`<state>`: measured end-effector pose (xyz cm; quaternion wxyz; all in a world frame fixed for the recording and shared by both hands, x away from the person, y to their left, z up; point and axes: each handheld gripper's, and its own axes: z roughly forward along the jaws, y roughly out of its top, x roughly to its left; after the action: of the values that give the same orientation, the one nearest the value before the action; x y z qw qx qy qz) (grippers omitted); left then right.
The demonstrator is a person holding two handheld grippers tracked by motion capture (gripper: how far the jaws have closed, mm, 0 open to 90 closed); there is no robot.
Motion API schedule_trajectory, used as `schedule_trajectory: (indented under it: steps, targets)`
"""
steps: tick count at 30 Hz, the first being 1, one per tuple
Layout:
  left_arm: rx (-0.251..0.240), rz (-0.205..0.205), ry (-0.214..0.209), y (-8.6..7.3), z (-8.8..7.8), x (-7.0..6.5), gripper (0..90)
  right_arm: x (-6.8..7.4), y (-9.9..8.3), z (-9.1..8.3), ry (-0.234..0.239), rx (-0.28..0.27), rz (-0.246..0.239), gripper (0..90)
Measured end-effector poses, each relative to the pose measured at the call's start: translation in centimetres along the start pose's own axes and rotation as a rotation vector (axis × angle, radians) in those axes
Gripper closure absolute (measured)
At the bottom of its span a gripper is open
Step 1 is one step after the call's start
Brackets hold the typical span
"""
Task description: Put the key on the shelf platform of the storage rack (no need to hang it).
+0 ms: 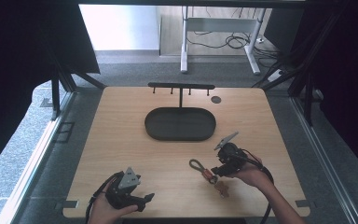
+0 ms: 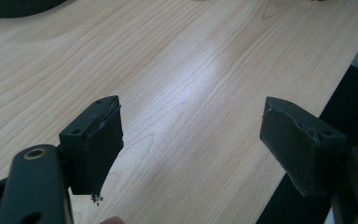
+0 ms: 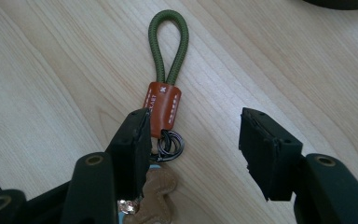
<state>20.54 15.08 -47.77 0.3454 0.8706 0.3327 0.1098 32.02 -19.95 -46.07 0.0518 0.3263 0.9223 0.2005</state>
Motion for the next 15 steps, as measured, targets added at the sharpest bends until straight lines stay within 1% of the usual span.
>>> schedule_trajectory:
  steps: [3,6,9,15]
  targets:
    - [0.001,0.001,-0.001,0.0,0.0,0.0,21.7,0.2,0.1,0.3,0.005,0.009,-0.002,45.3]
    - [0.001,0.003,-0.003,0.0,0.1,-0.1,21.7,0.3,0.1,0.7,-0.004,0.008,-0.012,46.4]
    - [0.001,0.004,-0.004,0.0,0.1,-0.1,21.7,0.5,0.2,1.0,0.005,0.011,-0.009,47.2]
    - [0.001,0.000,-0.002,0.0,0.1,0.0,21.7,0.7,0.2,1.9,0.015,0.036,-0.013,47.5]
